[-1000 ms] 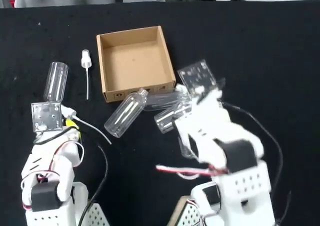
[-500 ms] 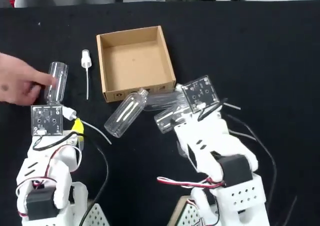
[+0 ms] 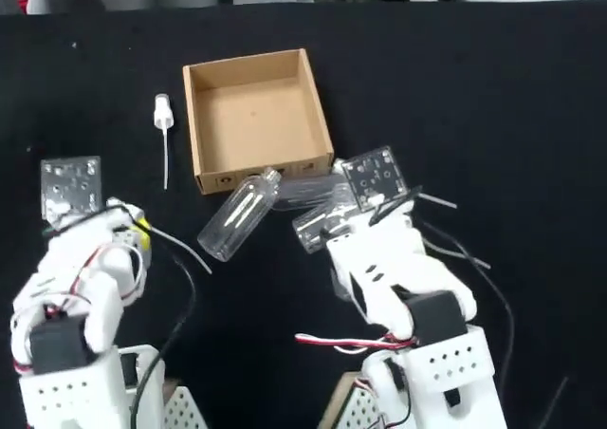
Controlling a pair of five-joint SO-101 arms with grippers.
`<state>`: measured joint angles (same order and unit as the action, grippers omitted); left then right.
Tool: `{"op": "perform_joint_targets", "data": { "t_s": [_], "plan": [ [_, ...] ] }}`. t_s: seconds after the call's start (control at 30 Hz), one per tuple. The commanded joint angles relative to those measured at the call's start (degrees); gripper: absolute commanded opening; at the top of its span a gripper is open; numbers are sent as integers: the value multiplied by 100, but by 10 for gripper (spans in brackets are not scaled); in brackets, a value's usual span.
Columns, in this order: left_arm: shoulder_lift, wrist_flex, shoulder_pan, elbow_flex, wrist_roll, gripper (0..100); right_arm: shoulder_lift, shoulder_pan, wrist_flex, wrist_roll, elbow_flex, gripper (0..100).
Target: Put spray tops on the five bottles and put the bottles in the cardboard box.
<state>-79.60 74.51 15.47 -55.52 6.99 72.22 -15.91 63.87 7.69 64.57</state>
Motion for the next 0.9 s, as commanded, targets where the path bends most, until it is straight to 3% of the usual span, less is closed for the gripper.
{"op": "perform_joint_targets", "data": {
  "t_s": [0.0,0.37,0.87],
  "plan": [
    [536,-18,321,497,-211,202,145,-62,-185,-62,-13,35],
    [2215,-26,866,1174,-712,218,145,-62,-255,-62,119,35],
    [3956,-589,646,1464,-2040,218,127,-53,-255,-44,136,35]
  ]
}}
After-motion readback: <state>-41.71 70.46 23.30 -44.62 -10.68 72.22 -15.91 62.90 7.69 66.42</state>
